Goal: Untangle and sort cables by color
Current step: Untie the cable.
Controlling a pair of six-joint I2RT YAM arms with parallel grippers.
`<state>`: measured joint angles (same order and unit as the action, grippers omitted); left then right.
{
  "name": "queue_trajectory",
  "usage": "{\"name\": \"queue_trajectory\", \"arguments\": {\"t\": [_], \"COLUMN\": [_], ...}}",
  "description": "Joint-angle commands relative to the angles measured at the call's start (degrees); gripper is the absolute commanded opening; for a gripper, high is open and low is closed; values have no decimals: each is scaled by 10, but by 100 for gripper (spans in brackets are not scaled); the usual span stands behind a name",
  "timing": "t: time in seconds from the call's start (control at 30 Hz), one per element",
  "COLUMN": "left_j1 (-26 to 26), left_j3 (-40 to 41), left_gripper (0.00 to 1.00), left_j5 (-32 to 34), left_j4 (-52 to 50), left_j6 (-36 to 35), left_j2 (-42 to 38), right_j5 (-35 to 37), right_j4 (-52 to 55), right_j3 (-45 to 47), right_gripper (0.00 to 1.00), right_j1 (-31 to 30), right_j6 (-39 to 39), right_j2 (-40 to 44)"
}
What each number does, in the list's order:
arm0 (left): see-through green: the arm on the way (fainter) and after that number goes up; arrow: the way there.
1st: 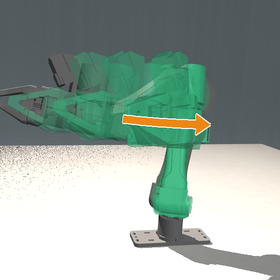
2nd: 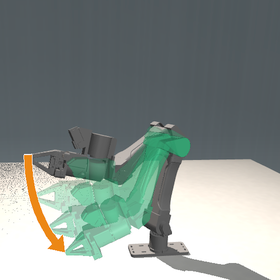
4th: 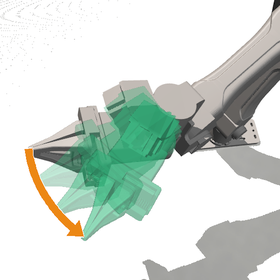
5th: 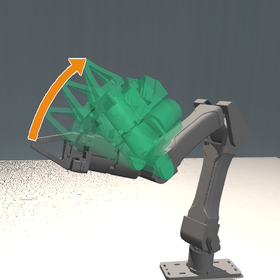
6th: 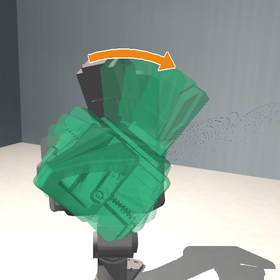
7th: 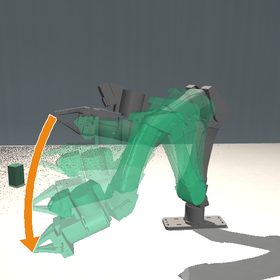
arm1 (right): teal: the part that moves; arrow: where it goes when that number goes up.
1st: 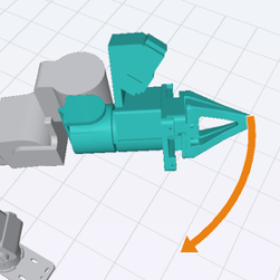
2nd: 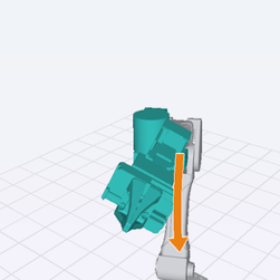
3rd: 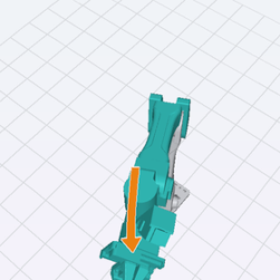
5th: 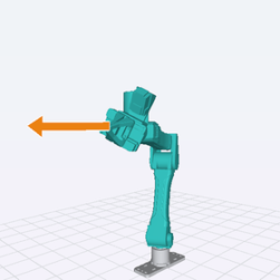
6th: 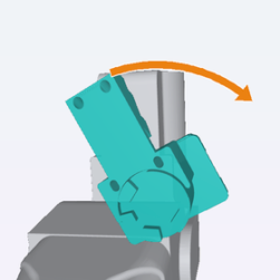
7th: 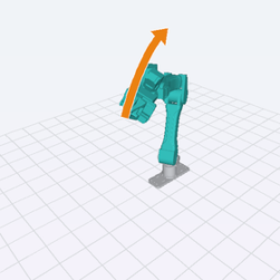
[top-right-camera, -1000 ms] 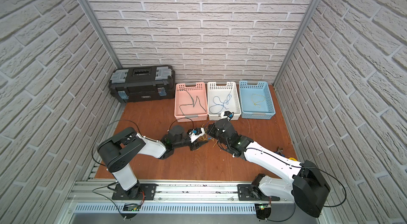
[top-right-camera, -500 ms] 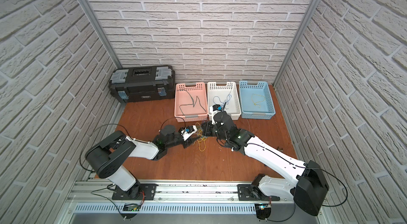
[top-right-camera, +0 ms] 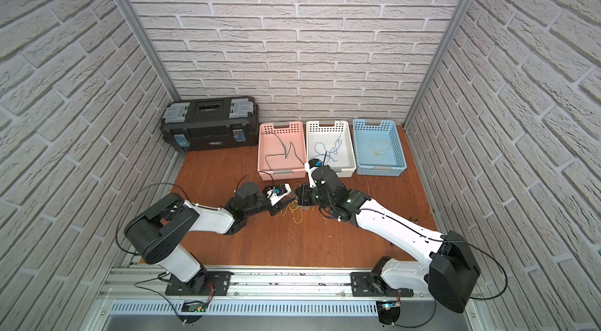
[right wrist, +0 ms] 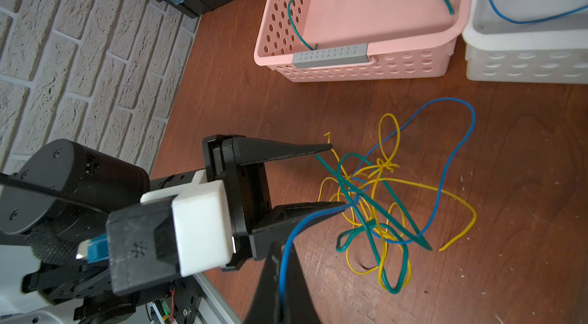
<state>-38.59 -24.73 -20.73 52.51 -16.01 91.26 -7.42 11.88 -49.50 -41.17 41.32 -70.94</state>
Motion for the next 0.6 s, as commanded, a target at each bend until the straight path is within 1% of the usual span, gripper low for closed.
{"name": "queue_trajectory", "arguments": {"t": [0.0, 0.07, 0.17, 0.27, 0.33, 0.43, 0.47, 0.5, 0.53, 0.57], "left_j1": [18, 23, 31, 31, 31, 33, 34, 37, 39, 40], "left_j3": [4, -16, -38, -66, -76, -81, -81, -78, -73, -60], "left_gripper": [50, 51, 52, 52, 50, 38, 30, 9, 0, 0], "left_j5": [-26, -50, -84, -120, -128, -132, -135, -143, -141, -133], "left_j4": [-24, -60, -61, -85, -84, -78, -79, -83, -87, -84], "left_j6": [-33, -52, -54, -60, -59, -61, -60, -59, -57, -54], "left_j2": [-30, -27, -5, 18, 33, 54, 59, 61, 61, 58], "right_j5": [-12, -19, -25, -29, -34, -38, -39, -36, -27, -8], "right_j4": [-9, -10, -9, -13, -20, -29, -32, -31, -29, -26], "right_j3": [-11, -12, -11, -11, -10, -8, -7, -8, -9, -11], "right_gripper": [3, 3, 3, 3, 3, 3, 3, 3, 3, 3], "right_j1": [-3, -3, -3, -4, -4, -3, -4, -3, -2, 1], "right_j6": [-11, -13, -17, -15, -12, -8, -8, -6, -3, 3], "right_j2": [-3, -3, -4, -6, -9, -7, -4, 4, 16, 40]}}
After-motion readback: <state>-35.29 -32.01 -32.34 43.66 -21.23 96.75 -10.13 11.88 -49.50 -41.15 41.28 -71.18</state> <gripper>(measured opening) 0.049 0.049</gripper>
